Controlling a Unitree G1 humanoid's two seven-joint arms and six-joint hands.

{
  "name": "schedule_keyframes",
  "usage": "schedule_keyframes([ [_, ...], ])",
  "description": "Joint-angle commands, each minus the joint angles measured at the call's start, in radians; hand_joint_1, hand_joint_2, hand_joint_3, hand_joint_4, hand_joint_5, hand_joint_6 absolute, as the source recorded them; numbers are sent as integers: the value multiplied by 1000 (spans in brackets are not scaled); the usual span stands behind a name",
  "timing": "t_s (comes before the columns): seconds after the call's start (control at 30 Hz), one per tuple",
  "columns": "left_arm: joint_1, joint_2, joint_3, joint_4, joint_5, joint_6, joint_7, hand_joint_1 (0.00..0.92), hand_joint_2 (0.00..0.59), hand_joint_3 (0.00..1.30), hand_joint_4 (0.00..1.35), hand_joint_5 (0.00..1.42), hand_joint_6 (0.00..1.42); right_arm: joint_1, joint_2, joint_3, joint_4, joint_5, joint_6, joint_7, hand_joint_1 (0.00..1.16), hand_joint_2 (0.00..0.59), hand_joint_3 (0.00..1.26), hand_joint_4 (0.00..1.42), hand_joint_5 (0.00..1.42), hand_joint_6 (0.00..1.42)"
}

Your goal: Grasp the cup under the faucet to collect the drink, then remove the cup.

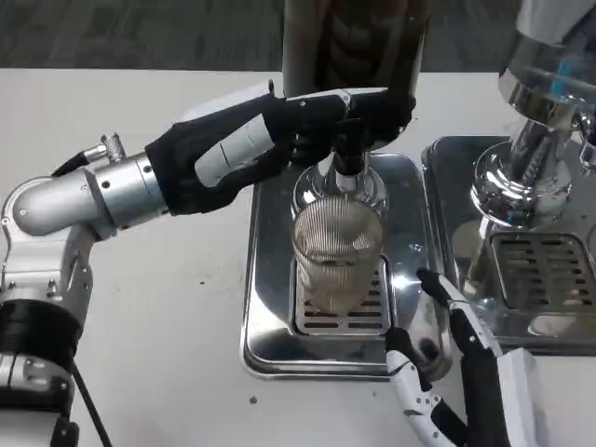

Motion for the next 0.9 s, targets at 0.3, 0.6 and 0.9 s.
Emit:
schedule_keyframes([
  [0.3, 2, 22, -25, 115, 74, -97, 17, 0, 49, 144, 53, 69, 0, 0, -13, -20, -22, 24, -16, 27, 307, 389, 209, 197, 173, 113],
  [0.6, -2, 28, -44, 139, 104, -177, 32, 0, 50, 154, 58, 68, 0, 1, -16, -21, -20, 28, -17, 32, 302, 392, 209, 197, 173, 113],
  [0.9, 4, 38, -69, 146, 125, -259, 63, 0, 51, 156, 58, 68, 0, 12, -20, -23, -29, 28, -16, 35, 289, 396, 210, 201, 173, 126],
])
